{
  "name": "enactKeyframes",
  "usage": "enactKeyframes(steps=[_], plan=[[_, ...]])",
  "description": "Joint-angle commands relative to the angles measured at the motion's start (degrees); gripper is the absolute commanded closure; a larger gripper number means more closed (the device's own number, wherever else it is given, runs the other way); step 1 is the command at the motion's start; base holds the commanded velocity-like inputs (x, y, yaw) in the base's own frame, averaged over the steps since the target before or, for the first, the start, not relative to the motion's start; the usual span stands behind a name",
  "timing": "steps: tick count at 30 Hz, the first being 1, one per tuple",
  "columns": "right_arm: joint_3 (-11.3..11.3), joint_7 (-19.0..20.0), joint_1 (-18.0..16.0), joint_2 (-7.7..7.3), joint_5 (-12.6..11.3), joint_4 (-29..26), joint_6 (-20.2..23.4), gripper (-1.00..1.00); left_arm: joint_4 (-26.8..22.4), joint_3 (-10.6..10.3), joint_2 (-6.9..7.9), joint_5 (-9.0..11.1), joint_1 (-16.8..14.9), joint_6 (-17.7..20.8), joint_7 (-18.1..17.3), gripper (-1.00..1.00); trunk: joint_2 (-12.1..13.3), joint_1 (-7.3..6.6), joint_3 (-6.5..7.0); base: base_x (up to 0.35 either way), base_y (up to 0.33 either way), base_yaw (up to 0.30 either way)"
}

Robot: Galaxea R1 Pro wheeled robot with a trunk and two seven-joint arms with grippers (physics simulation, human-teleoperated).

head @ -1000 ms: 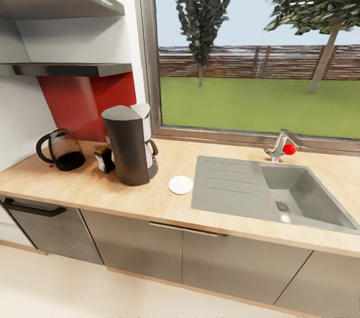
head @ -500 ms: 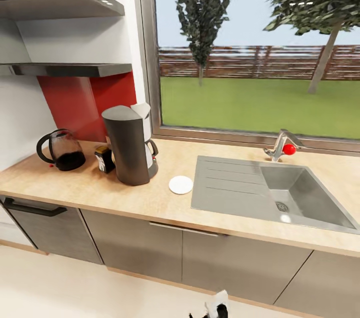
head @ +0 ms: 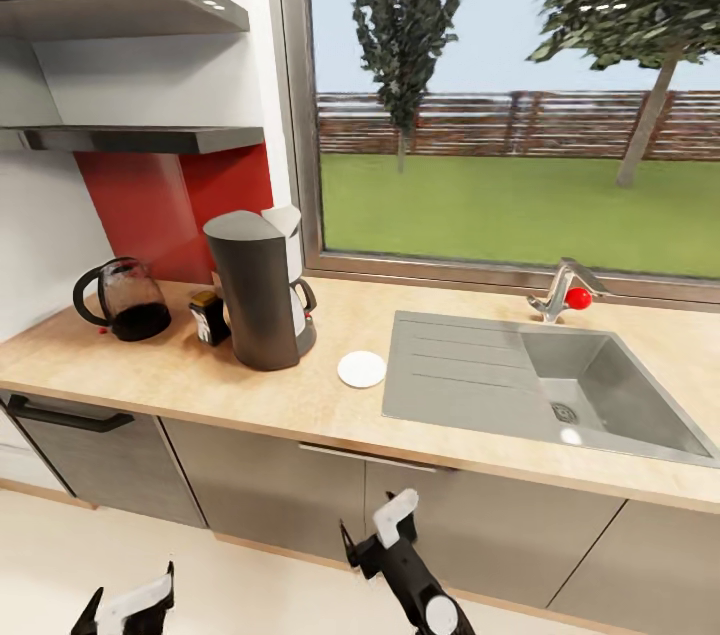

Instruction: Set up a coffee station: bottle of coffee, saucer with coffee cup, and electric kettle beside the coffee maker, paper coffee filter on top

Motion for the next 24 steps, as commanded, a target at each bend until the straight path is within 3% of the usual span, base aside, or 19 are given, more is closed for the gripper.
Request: enactKeyframes(steps=[1, 4, 10, 15, 24], plan=[[0.2, 0.2, 0.0, 0.03, 0.4, -1.3, -0.2, -1.0, -1.6, -0.1, 0.04, 1.3, 0.0, -0.1, 0.0, -1.0, -0.1, 0.04, -0.12, 0.0, 0.0, 0.0], [0.8, 0.2, 0.0, 0.03, 0.1, -3.7, -0.2, -1.0, -4.0, -0.1, 0.06, 2.2, 0.0, -0.1, 0.0, -1.0, -0.1, 0.04, -0.12, 0.0, 0.0, 0.0], [5.7, 0.1, 0.0, 0.03, -4.0, -9.5, -0.1, -1.0, -10.9, -0.1, 0.01, 2.8, 0.0, 0.1, 0.1, -1.0, -0.1, 0.04, -0.12, 0.0, 0.0, 0.0], [8.7, 0.1, 0.0, 0.03, -5.9, -14.8, -0.1, -1.0, -16.7, -0.1, 0.03, 2.9, 0.0, 0.5, 0.2, -1.0, -0.1, 0.04, -0.12, 0.0, 0.0, 0.0], [9.7, 0.1, 0.0, 0.03, -6.4, -18.6, -0.1, -1.0, -22.2, 0.0, 0.1, 5.0, 0.0, 0.7, 0.4, -1.0, -0.1, 0.04, -0.12, 0.0, 0.0, 0.0]])
